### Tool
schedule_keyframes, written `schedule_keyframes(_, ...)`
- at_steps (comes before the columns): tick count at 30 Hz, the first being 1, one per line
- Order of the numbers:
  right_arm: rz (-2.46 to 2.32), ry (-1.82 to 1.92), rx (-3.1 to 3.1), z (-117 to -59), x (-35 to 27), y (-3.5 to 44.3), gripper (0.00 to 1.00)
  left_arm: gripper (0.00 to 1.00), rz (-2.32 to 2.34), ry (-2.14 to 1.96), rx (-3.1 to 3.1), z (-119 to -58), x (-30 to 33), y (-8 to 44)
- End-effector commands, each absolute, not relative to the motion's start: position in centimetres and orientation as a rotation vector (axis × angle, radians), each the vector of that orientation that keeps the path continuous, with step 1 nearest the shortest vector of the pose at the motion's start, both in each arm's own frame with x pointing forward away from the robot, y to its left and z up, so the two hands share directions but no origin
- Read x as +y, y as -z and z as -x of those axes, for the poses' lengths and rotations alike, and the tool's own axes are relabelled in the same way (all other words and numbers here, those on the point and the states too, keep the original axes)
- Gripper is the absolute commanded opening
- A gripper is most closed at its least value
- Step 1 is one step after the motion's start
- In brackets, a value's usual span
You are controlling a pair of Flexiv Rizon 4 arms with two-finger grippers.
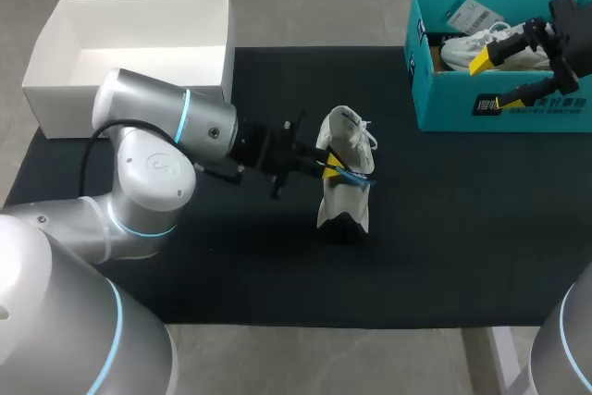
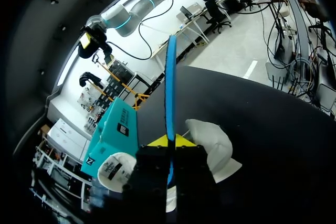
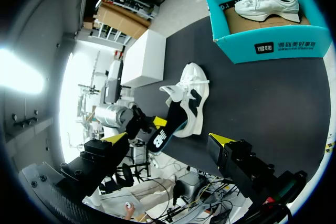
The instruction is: Take the shoe out of the shoebox, open the shoe tongue, remove and reinsert the insole, then place the shoe into the shoebox
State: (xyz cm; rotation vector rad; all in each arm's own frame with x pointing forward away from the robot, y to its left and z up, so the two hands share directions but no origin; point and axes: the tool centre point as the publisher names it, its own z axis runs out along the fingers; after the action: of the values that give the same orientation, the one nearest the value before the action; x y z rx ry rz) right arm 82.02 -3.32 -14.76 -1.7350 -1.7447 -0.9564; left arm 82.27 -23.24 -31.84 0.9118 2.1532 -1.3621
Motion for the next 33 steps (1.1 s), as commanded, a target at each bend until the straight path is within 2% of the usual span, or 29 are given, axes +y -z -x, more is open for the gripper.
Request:
schedule_keyframes(1, 1.737, 0.954, -1.745, -82.0, -3.3, 14.8, 1.00, 0.00, -0.900, 1.331, 2.171, -82.8, -23.7, 32.5)
schedule_keyframes(24, 1.737, 0.954, -1.745, -82.0, -3.3, 14.8, 1.00, 0.00, -0.730, 1.236, 2.291, -85.1, -24.1, 34.5)
schedule_keyframes(25, 1.737, 0.954, -1.745, -82.0, -3.3, 14.8, 1.00, 0.09, -0.726, 1.243, 2.288, -84.9, -24.0, 34.2)
schedule_keyframes(26, 1.737, 0.954, -1.745, -82.0, -3.3, 14.8, 1.00, 0.29, -0.728, 1.251, 2.286, -84.8, -23.9, 33.9)
schedule_keyframes(28, 1.737, 0.954, -1.745, -82.0, -3.3, 14.8, 1.00, 0.44, -0.730, 1.278, 2.274, -84.4, -23.7, 33.3)
schedule_keyframes(29, 1.737, 0.954, -1.745, -82.0, -3.3, 14.8, 1.00, 0.47, -0.733, 1.278, 2.267, -84.3, -23.6, 33.0)
schedule_keyframes(33, 1.737, 0.954, -1.745, -82.0, -3.3, 14.8, 1.00, 0.47, -0.770, 1.280, 2.229, -83.5, -23.1, 31.8)
